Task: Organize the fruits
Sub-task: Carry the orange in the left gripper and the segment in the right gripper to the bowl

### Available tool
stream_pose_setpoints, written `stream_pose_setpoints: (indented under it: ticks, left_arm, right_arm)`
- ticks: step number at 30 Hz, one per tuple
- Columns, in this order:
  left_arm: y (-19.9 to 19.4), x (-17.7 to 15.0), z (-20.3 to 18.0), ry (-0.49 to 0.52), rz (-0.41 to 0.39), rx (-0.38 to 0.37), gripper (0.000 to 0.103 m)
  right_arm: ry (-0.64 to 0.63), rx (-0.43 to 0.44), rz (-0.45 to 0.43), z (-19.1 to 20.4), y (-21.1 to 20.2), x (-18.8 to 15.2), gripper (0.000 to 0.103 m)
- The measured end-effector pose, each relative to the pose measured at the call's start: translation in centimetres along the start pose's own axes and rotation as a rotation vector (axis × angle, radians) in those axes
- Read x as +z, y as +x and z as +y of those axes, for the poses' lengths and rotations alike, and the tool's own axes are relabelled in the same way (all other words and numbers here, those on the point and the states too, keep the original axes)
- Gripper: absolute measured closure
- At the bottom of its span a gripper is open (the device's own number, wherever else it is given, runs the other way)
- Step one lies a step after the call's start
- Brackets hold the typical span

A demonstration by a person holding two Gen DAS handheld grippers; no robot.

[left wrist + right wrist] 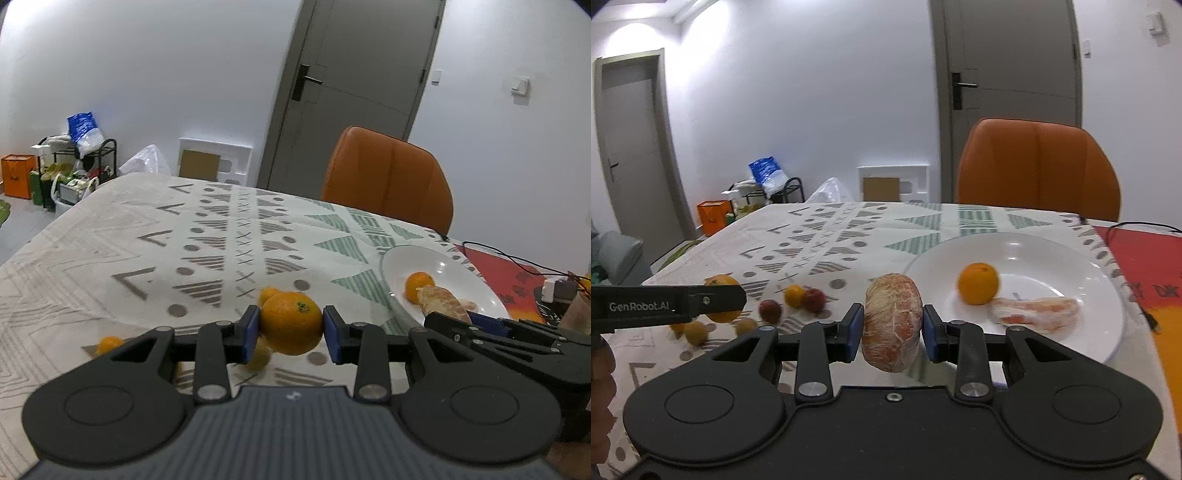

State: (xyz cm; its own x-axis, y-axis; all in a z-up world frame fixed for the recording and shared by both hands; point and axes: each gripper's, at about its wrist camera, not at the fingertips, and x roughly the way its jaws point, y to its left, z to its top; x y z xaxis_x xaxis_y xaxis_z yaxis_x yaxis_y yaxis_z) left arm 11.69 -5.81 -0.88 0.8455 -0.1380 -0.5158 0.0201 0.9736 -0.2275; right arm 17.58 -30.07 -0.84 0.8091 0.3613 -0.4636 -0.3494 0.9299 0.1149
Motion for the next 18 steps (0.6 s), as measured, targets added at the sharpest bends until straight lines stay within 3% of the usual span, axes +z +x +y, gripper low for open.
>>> stream_pose_setpoints:
  ticks: [18]
  left_arm:
    - [2.3, 0.8, -5.5, 0.084, 0.008, -0.066, 0.067]
  right_arm:
    - [0.099, -0.136, -0.021, -7.3, -1.6, -0.5, 0.071]
